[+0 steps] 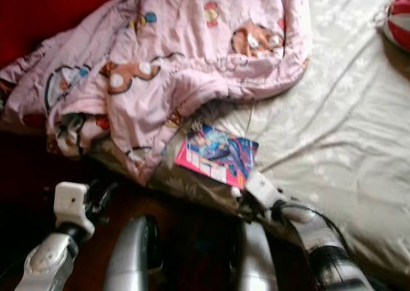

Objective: Clean up the room

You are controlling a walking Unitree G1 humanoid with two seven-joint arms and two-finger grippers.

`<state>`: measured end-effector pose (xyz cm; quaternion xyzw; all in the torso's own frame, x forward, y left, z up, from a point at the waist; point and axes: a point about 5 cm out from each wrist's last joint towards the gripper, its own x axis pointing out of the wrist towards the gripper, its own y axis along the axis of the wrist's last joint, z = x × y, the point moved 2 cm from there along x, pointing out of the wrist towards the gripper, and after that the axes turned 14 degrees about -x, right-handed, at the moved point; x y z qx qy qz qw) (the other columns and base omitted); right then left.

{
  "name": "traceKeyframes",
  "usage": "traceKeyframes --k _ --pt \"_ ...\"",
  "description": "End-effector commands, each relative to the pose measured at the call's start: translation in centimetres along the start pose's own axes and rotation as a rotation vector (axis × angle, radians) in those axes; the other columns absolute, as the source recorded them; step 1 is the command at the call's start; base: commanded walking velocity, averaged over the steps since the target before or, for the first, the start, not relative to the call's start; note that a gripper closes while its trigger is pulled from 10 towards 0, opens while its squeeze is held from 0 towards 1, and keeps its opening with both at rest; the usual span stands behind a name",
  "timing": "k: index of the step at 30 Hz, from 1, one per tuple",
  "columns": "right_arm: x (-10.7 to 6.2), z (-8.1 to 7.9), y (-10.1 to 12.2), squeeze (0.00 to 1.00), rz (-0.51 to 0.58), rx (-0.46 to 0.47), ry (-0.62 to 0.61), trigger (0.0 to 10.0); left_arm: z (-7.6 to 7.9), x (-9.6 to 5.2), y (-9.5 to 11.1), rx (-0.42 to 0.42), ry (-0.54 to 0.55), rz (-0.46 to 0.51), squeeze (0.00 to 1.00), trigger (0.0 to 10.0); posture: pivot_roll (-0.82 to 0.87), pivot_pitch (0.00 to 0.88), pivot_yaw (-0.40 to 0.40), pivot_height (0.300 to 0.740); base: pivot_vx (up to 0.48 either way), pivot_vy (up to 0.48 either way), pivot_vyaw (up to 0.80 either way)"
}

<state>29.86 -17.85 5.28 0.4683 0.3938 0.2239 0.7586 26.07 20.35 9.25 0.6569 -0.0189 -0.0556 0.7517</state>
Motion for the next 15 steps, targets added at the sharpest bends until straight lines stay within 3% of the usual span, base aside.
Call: traceKeyframes --k 1,2,5,7,8,9,12,14,15 --pt "-1.1 -0.5 2.0 0.0 0.152 0.07 0.029 0.0 -0.3 -0.6 -1.3 0.002 0.016 -0.042 0.0 10.0 0.03 0.304 -0.014 0.601 0.0 0.0 0.0" --pt "-1.1 -0.5 2.0 0.0 0.152 0.07 0.029 0.0 -0.3 -0.6 -1.3 0.002 0.016 -0.042 0.0 10.0 0.03 0.304 -0.014 0.601 0.0 0.0 0.0" --pt "-2.5 -1.6 3.7 0.0 0.295 0.155 0.044 0.0 -0.2 -0.4 -1.5 -0.004 0.014 -0.044 0.0 10.0 0.03 0.299 -0.016 0.601 0.0 0.0 0.0" --pt "-2.8 -1.3 3.8 0.0 0.334 0.214 -0.018 0.0 -0.3 -0.3 -1.5 -0.004 0.014 -0.044 0.0 10.0 0.03 0.297 -0.016 0.601 0.0 0.0 0.0" --pt "-2.8 -1.1 3.8 0.0 0.351 0.254 -0.064 0.5 -0.4 -0.2 -1.6 -0.005 0.015 -0.046 0.0 10.0 0.02 0.294 -0.016 0.601 0.0 0.0 0.0" --pt "-2.6 -0.7 3.2 0.0 0.336 0.298 -0.146 10.0 -0.5 -0.2 -1.9 -0.004 0.018 -0.05 0.0 10.0 0.02 0.292 -0.016 0.601 0.0 0.0 0.0" --pt "-2.2 -0.6 1.6 0.0 0.27 0.34 -0.274 10.0 -0.9 0.1 -2.4 -0.019 0.04 -0.057 0.0 10.0 0.02 0.284 -0.015 0.601 0.0 0.0 0.0" --pt "-2.2 0.1 0.9 0.0 0.259 0.39 -0.467 10.0 -1.2 0.6 -2.1 -0.066 0.072 -0.038 0.0 10.0 0.03 0.281 -0.016 0.601 0.0 0.0 0.0" --pt "-2.2 0.1 0.9 0.0 0.259 0.39 -0.467 10.0 -1.2 0.6 -2.1 -0.066 0.072 -0.038 0.0 10.0 0.03 0.281 -0.016 0.601 0.0 0.0 0.0"
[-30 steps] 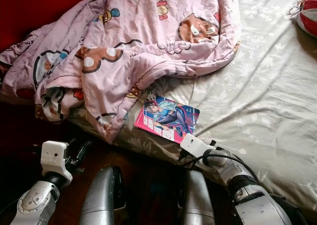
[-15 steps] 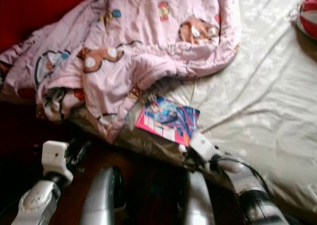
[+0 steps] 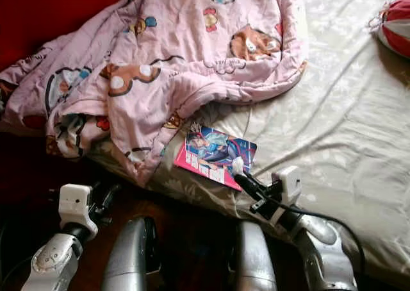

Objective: Clean up the room

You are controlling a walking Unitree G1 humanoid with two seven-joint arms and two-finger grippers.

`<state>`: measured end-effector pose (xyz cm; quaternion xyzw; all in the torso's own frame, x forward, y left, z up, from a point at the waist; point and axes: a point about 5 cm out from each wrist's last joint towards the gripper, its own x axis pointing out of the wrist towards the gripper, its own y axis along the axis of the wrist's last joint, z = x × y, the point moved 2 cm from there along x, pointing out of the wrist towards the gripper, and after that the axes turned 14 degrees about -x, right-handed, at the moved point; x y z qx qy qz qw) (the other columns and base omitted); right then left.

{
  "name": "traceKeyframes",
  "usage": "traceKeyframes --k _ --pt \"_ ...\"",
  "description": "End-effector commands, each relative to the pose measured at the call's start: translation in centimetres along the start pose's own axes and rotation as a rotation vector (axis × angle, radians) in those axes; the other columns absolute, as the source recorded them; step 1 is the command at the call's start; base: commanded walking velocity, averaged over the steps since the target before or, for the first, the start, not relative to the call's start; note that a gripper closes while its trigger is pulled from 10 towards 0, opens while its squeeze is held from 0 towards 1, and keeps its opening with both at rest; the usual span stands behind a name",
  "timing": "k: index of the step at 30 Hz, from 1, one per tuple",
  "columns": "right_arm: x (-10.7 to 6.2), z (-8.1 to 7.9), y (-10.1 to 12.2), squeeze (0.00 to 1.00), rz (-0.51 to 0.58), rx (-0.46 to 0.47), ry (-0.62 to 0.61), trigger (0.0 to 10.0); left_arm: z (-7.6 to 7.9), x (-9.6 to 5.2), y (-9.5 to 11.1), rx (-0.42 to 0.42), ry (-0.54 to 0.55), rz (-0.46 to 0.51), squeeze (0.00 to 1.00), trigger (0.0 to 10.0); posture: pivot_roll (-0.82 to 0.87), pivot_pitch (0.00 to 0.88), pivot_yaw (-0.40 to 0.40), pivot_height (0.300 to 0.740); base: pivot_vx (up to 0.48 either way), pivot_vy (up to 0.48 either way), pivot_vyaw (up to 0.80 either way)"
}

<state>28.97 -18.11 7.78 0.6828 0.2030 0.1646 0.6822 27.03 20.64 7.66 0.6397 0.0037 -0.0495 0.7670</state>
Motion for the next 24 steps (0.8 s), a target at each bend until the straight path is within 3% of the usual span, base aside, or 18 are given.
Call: traceKeyframes --k 1,5,8,13,17,24 --pt "-0.7 1.5 -0.7 0.0 0.011 0.059 -0.226 10.0 -0.5 -0.1 -0.3 -0.017 0.027 -0.009 0.0 10.0 0.03 0.279 -0.016 0.601 0.0 0.0 0.0" --pt "-0.9 1.8 -0.4 0.0 0.068 0.098 -0.329 10.0 -0.4 0.2 -0.2 -0.017 0.022 0.0 0.0 10.0 0.02 0.275 -0.016 0.601 0.0 0.0 0.0" --pt "-0.8 1.5 -1.1 0.0 0.045 0.094 -0.367 10.0 -0.4 0.4 -0.5 -0.017 0.02 -0.004 0.0 10.0 0.02 0.271 -0.018 0.621 0.0 0.0 0.0" --pt "-1.0 1.4 -3.8 0.0 -0.048 0.14 -0.405 10.0 -0.8 0.5 -1.5 -0.022 0.033 -0.028 0.0 10.0 0.02 0.259 -0.027 0.651 0.0 0.0 0.0" --pt "-1.6 1.1 -7.2 0.0 -0.189 0.144 -0.429 10.0 -1.8 0.7 -3.1 -0.053 0.081 -0.079 0.0 10.0 0.02 0.237 -0.029 0.681 0.0 0.0 0.0" --pt "-1.7 1.0 -9.5 0.0 -0.299 0.158 -0.446 10.0 -2.1 1.0 -4.9 -0.064 0.097 -0.133 0.0 10.0 0.03 0.173 -0.033 0.726 0.0 0.0 0.0"
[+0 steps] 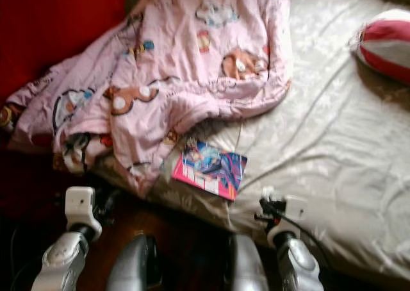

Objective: Clean up the room

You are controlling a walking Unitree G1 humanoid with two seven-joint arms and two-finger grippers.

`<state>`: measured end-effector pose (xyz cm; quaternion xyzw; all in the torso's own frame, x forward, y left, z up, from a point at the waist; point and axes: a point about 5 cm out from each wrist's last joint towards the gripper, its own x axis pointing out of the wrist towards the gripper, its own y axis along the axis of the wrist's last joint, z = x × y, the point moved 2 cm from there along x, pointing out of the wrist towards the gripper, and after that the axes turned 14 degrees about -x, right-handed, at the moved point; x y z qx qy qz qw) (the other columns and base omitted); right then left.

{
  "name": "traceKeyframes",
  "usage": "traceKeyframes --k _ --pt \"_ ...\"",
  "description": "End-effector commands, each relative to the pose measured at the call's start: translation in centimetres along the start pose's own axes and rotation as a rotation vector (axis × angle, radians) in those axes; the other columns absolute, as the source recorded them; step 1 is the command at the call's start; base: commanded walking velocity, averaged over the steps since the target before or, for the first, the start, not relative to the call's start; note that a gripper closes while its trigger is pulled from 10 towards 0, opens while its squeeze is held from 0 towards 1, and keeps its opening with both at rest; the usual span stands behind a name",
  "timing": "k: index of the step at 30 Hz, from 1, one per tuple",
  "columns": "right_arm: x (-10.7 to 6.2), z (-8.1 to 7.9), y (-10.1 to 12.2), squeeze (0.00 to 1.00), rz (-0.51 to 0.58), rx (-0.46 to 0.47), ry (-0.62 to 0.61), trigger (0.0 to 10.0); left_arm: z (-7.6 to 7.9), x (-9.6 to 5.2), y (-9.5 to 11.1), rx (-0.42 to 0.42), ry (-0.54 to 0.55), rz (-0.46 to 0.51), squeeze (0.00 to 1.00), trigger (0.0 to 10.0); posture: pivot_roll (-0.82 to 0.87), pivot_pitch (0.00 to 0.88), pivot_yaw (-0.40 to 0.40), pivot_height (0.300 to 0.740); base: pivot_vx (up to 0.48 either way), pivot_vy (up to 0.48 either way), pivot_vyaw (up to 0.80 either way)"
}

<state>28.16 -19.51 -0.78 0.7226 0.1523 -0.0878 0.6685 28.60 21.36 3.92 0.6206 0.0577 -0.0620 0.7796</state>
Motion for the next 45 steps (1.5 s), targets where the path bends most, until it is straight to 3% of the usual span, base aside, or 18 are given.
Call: traceKeyframes --k 1,8,13,18,26,30,32,35,39,40,45 --pt "-0.3 0.5 -1.1 0.0 -0.045 -0.005 -0.032 10.0 -0.9 -0.5 -1.8 -0.014 0.039 -0.055 0.0 10.0 0.02 0.165 -0.033 0.731 0.0 0.0 0.0" --pt "0.3 0.7 -2.2 0.0 -0.13 -0.021 -0.061 10.0 -0.9 0.6 -4.0 -0.044 0.071 -0.161 0.0 10.0 0.02 0.07 -0.039 0.74 0.0 0.0 0.0" --pt "0.3 0.8 -2.7 0.0 -0.171 -0.02 -0.082 10.0 -1.2 0.6 -5.3 -0.042 0.105 -0.229 0.0 10.0 0.02 0.016 -0.036 0.74 0.0 0.0 0.0" --pt "-0.3 0.6 -4.6 0.0 -0.281 -0.028 -0.115 10.0 -2.2 -0.6 -8.2 -0.082 0.203 -0.386 0.0 10.0 0.0 0.0 -0.016 0.74 0.0 0.0 0.0" --pt "-1.1 0.1 -6.3 0.0 -0.366 -0.038 -0.104 10.0 -2.1 -1.1 -9.3 -0.081 0.227 -0.457 0.0 10.0 0.0 0.0 -0.007 0.74 0.0 0.0 0.0" --pt "-2.2 0.4 -7.8 0.0 -0.432 -0.071 -0.092 10.0 -4.0 -3.3 -10.7 -0.114 0.313 -0.507 0.0 10.0 0.02 0.0 -0.042 0.74 0.0 0.0 0.0" --pt "-2.3 0.5 -7.9 0.0 -0.441 -0.081 -0.09 10.0 -4.2 -3.6 -10.9 -0.116 0.321 -0.514 0.0 10.0 0.02 0.0 -0.042 0.74 0.0 0.0 0.0" --pt "-3.2 1.3 -8.8 0.0 -0.486 -0.123 -0.091 10.0 -6.3 -6.8 -12.6 -0.14 0.394 -0.58 0.0 10.0 0.03 0.0 -0.054 0.74 0.0 0.0 0.0" --pt "-3.7 1.7 -9.1 0.0 -0.501 -0.13 -0.105 10.0 -7.1 -8.4 -13.4 -0.151 0.428 -0.614 0.0 10.0 0.03 0.0 -0.056 0.74 0.0 0.0 0.0" --pt "-4.3 1.9 -9.7 0.0 -0.517 -0.123 -0.113 10.0 -7.6 -9.6 -13.9 -0.151 0.448 -0.645 0.0 10.0 0.02 0.0 -0.057 0.74 0.0 0.0 0.0" --pt "-5.4 1.7 -10.8 0.0 -0.542 -0.136 -0.097 10.0 -8.0 -10.6 -14.4 -0.146 0.463 -0.671 0.0 10.0 0.02 0.0 -0.044 0.74 0.0 0.0 0.0"
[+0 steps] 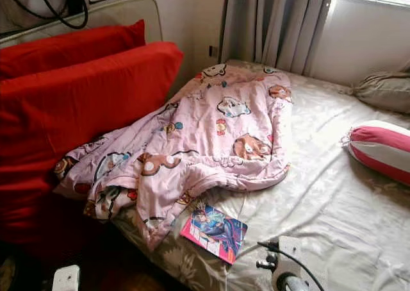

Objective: Clean up the room

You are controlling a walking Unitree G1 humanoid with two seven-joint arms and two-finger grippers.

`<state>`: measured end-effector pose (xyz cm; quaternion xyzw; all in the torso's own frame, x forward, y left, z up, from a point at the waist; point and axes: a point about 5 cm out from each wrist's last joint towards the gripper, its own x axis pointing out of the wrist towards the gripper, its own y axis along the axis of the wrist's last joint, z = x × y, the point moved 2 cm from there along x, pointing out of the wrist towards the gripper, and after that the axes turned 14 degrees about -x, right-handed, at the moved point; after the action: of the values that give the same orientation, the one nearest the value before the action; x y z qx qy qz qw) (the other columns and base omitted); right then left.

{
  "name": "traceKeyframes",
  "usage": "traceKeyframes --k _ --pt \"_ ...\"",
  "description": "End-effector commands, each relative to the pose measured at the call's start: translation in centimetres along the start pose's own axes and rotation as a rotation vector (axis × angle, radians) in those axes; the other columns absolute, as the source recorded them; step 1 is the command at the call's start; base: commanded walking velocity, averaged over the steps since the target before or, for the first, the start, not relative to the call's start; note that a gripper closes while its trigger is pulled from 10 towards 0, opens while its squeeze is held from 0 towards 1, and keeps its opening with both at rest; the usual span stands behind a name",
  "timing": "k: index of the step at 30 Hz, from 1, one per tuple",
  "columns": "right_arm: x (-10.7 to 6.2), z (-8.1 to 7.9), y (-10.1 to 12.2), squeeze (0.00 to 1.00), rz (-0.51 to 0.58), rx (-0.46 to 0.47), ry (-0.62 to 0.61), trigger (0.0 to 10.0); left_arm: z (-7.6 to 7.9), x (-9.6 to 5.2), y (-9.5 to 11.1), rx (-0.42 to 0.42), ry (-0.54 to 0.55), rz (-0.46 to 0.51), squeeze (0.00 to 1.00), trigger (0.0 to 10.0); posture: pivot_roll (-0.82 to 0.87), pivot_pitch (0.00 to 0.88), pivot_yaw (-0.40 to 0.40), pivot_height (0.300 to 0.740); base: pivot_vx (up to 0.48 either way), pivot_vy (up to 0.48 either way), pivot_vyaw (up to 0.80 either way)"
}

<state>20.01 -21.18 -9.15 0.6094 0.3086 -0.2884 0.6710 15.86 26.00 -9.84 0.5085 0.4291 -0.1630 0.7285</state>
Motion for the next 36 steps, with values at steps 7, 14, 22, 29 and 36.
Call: traceKeyframes --k 7,14,22,29,36 --pt "-0.6 -0.1 -1.9 0.0 -0.023 -0.004 0.013 10.0 0.6 0.3 0.5 -0.004 0.014 -0.005 0.0 10.0 0.04 0.0 -0.067 0.74 0.0 0.0 0.27" --pt "-0.8 -0.6 -2.9 0.0 -0.042 0.048 0.002 10.0 0.5 0.4 0.8 0.026 0.011 -0.011 0.0 10.0 0.02 0.0 -0.035 0.74 0.0 0.0 0.8" --pt "-1.0 -1.4 -3.6 0.0 -0.048 0.077 0.02 10.0 -0.2 0.3 1.3 0.055 0.013 0.005 0.0 10.0 0.03 0.0 -0.01 0.74 0.0 0.0 0.8" --pt "-1.0 -2.2 -4.0 0.0 -0.058 0.083 0.034 10.0 -2.4 -0.4 0.8 0.066 0.047 -0.002 0.0 10.0 0.06 0.0 -0.015 0.74 0.0 0.0 0.8" --pt "-1.0 -2.6 -3.9 0.0 -0.059 0.093 0.031 10.0 -3.7 -0.7 0.9 0.063 0.071 0.002 0.0 10.0 0.04 0.0 -0.051 0.74 0.0 0.0 0.8"
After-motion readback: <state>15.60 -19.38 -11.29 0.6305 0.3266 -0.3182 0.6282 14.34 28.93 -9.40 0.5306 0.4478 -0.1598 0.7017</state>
